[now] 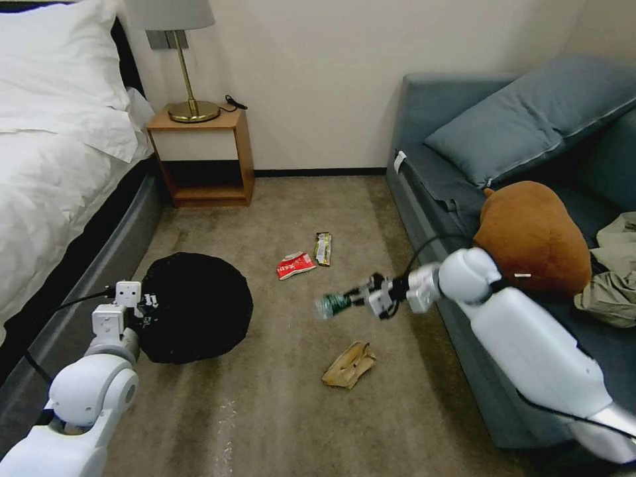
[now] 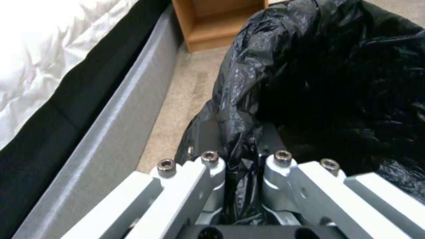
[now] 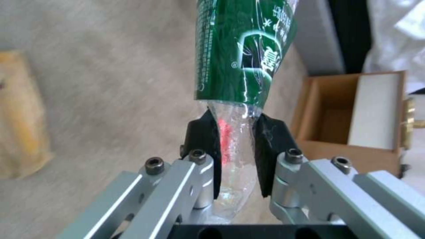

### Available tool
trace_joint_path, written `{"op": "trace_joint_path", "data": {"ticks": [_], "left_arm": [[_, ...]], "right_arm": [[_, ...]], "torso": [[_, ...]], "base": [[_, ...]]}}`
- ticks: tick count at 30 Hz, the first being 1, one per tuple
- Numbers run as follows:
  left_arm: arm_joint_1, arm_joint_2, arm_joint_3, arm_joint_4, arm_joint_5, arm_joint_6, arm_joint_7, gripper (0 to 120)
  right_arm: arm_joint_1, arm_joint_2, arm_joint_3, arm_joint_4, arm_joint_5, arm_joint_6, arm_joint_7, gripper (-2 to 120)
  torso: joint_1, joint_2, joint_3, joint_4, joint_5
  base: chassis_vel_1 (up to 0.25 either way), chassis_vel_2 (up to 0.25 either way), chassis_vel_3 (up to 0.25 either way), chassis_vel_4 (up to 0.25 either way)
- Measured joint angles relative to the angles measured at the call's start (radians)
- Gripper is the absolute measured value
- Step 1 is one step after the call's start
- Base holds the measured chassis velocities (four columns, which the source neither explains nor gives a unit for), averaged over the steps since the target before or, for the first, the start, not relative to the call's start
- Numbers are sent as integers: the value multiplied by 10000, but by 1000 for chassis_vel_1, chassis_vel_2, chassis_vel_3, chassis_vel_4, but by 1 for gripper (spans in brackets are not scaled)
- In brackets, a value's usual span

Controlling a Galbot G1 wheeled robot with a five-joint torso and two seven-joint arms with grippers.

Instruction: Pick up the trash bin, then pick up the garbage on the floor and place it into the trash bin.

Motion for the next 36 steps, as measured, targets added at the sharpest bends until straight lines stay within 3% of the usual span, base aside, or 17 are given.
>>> {"op": "trace_joint_path", "data": {"ticks": [7, 14, 19, 22, 23, 25, 36], "left_arm": [[-78, 3, 125, -176, 35, 33, -4, 5], [221, -57, -146, -458, 44, 47, -14, 5], [268, -112, -190, -477, 75, 48, -18, 5], [573, -221, -442, -616, 147, 36, -18, 5], [573, -221, -442, -616, 147, 36, -18, 5], [628, -246, -552, -666, 148, 8, -20, 5], [567, -186, -586, -560, 57, -150, 20, 5]], "right_arm": [[1130, 274, -1018, -396, 1810, -891, 542, 11], [2069, 1712, -2119, -1120, 2335, -985, 920, 11], [2282, 2388, -2426, -1360, 2453, -1024, 1035, 11], [2731, 3533, -3018, -2118, 2376, -1025, 1217, 11], [2731, 3533, -3018, -2118, 2376, -1025, 1217, 11], [2894, 4223, -3286, -2922, 2045, -877, 1429, 11], [2667, 4876, -3944, -4091, 1650, -589, 2646, 11]], "torso": [[-1, -1, 0, -2, 0], [-1, -1, 1, 3, -1], [-1, -1, 0, 5, -3], [-1, -1, 1, 4, -4], [-1, -1, 1, 4, -4], [-1, -1, 0, 6, -4], [-1, -1, 0, 0, -2]], "base": [[0, 0, 0, 0], [0, 0, 0, 0], [0, 0, 0, 0], [0, 0, 0, 0], [0, 0, 0, 0], [0, 0, 0, 0], [0, 0, 0, 0]]}}
